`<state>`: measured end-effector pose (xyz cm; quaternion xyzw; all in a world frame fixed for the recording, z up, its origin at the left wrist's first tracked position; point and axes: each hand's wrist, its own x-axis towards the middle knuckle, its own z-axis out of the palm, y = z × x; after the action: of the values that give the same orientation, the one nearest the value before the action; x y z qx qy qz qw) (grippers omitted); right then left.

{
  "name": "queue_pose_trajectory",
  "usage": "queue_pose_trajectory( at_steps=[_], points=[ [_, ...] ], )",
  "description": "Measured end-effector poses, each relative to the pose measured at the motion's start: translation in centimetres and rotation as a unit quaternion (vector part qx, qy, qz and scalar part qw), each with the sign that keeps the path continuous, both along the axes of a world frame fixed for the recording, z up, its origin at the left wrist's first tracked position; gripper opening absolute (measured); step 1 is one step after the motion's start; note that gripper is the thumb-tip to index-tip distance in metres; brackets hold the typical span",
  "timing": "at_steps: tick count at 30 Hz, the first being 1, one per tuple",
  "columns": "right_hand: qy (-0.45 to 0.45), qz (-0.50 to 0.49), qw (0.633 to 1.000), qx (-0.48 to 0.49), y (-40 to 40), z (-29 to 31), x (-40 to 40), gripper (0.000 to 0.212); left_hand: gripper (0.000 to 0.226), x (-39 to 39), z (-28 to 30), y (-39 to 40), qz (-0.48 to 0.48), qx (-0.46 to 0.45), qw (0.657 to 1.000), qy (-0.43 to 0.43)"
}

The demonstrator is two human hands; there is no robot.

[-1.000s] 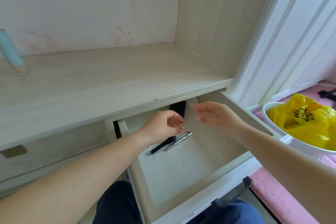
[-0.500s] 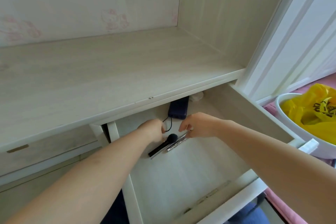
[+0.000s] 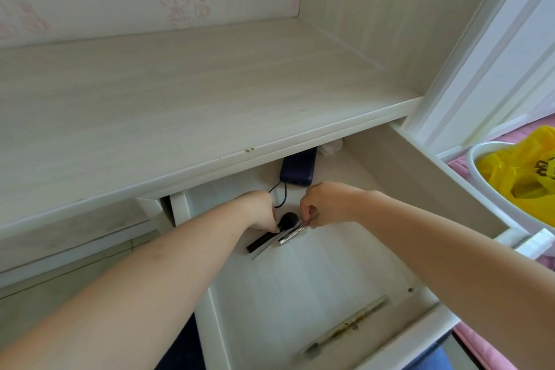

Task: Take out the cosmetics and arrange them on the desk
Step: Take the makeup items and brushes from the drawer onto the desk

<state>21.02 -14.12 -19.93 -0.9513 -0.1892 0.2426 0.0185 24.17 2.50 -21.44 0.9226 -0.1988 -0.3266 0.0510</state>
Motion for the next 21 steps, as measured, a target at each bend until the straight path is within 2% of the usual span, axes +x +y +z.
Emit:
queue_pose_trajectory(
  at_steps=[2,5,14,18,21],
  points=[
    [-0.003,0.006,1.000,-0.007,-0.1,-0.2,-0.2,0.026,0.016,-0.5,-0.1,-0.5,-0.003,0.013,1.000,-0.024],
    [0.002,0.008,1.000,-0.006,-0.2,-0.2,-0.2,0.025,0.028,-0.8,0.2,-1.0,-0.022,0.023,0.998,-0.061],
    [-0.017,-0.038,0.998,0.037,-1.4,1.1,-1.3,0.022,0.032,-1.6,0.6,-0.9,-0.046,0.033,0.994,-0.095],
    [-0.037,-0.103,0.988,0.112,-2.6,3.0,-2.7,0.020,0.031,-2.2,2.4,-0.7,-0.001,-0.029,0.997,-0.073],
    [-0.050,-0.151,0.970,0.183,-3.4,4.7,-4.3,0.014,0.013,-3.0,4.2,-0.2,0.062,-0.144,0.988,-0.005]
  ],
)
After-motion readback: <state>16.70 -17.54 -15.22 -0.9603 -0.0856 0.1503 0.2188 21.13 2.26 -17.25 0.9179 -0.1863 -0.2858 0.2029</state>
